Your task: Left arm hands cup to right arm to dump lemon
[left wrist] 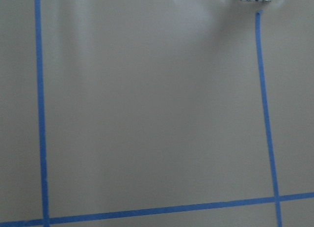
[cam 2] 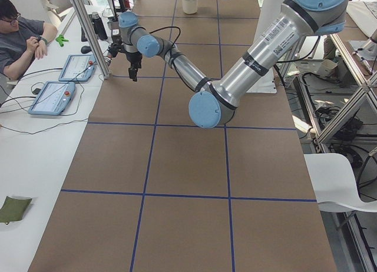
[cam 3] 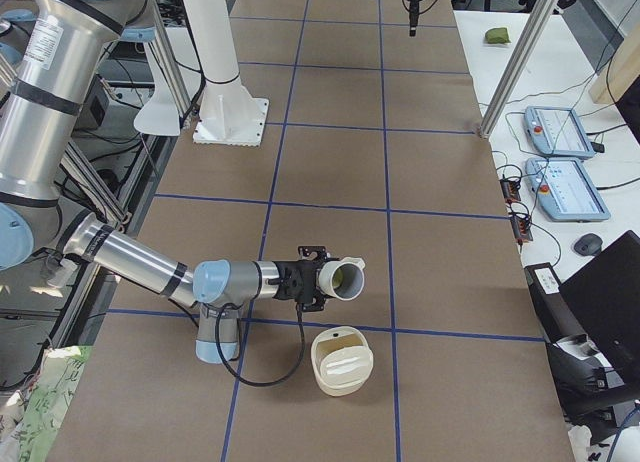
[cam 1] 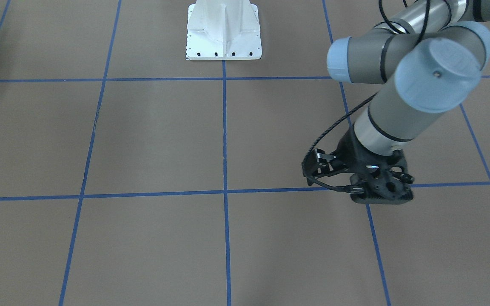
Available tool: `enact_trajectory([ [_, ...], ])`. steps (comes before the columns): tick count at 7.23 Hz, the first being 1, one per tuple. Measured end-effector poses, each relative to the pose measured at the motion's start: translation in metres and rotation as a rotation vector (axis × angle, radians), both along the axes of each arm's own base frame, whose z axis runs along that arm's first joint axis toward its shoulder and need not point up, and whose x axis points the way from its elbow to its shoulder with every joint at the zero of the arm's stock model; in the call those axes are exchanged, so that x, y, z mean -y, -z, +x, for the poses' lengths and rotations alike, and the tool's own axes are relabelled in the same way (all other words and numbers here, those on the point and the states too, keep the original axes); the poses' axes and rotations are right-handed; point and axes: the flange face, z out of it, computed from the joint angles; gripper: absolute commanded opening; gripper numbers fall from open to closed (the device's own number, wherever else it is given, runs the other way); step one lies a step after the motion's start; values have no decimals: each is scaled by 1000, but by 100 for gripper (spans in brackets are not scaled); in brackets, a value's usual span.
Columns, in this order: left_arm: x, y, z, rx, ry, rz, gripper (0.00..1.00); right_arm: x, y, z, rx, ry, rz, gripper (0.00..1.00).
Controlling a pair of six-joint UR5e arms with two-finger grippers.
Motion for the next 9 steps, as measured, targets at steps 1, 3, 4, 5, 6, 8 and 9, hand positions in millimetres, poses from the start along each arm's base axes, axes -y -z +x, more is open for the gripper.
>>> enact_trajectory([
  [1,3,-10,-13,10,-5,16,100,-8,-11,3,68,-6,-29,10],
  [3,5,-17,-22,17,-7,26,100,-21,-32,12,192,-39,-84,10],
  [4,5,-17,-23,18,-6,27,100,-21,-34,15,279,-61,-124,10],
  [5,6,-17,-24,21,-3,30,100,-18,-35,18,362,-80,-163,10],
  [6,6,-18,-25,27,2,33,100,-12,-35,20,442,-99,-204,10],
  [8,7,-18,-27,35,10,37,100,-1,-31,25,637,-132,-300,11],
  [9,9,-18,-31,37,14,40,100,1,-29,27,738,-141,-347,11],
])
